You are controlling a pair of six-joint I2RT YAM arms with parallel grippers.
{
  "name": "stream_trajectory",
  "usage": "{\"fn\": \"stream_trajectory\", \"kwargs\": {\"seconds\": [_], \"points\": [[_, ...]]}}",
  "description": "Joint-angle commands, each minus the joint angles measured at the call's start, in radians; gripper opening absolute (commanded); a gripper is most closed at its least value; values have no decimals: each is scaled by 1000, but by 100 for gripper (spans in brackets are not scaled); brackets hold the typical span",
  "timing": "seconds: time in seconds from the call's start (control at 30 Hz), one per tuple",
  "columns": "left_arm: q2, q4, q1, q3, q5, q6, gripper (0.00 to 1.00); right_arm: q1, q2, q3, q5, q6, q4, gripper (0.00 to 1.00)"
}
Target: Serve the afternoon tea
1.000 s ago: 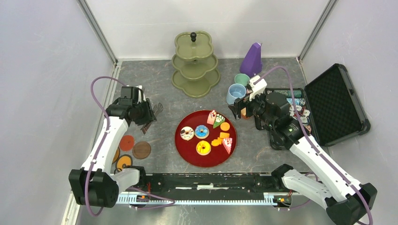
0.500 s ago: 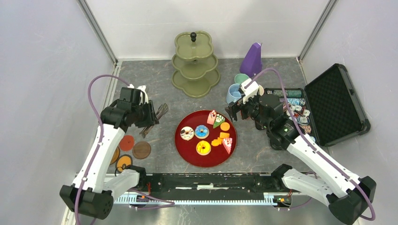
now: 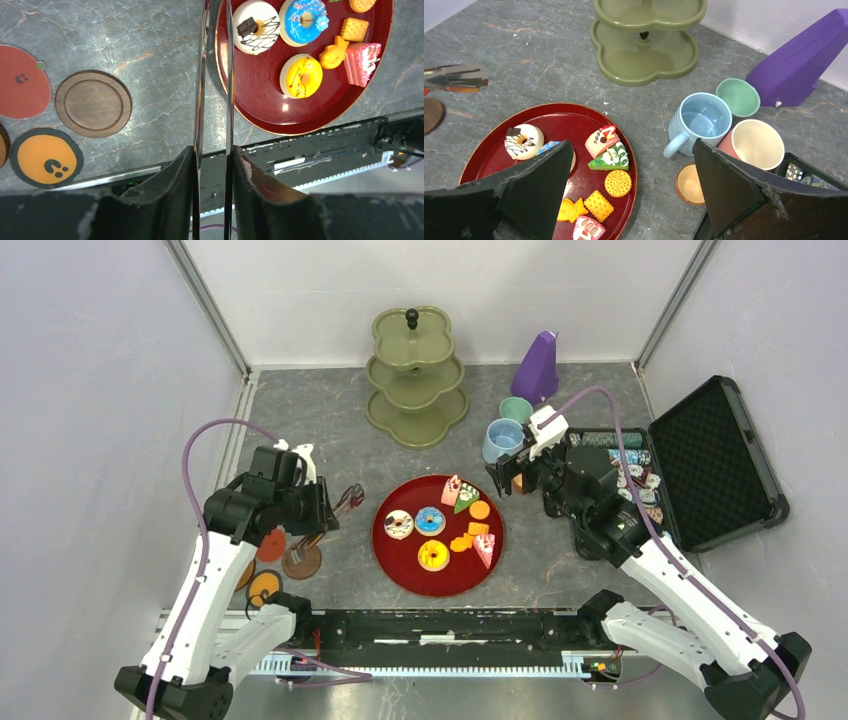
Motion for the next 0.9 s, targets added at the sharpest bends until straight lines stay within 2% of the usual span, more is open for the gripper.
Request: {"fn": "stream_trajectory", "kwargs": {"seconds": [0.0,0.3,0.53,0.67,0.87], "points": [[38,-1,-18,64,75,11,38,2,-8,-4,26,23,22,98],[127,-14,-193,160,79,-18,40,2,-1,0,23,33,18,98],[190,-14,-376,184,8,-71,41,2,-28,-68,27,61,32,98],[272,-6,-497,212,-78,-80,44,2,-29,-85,20,73,30,98],[368,44,-565,253,-118,-54,45,2,-48,-89,26,73,16,98]]}}
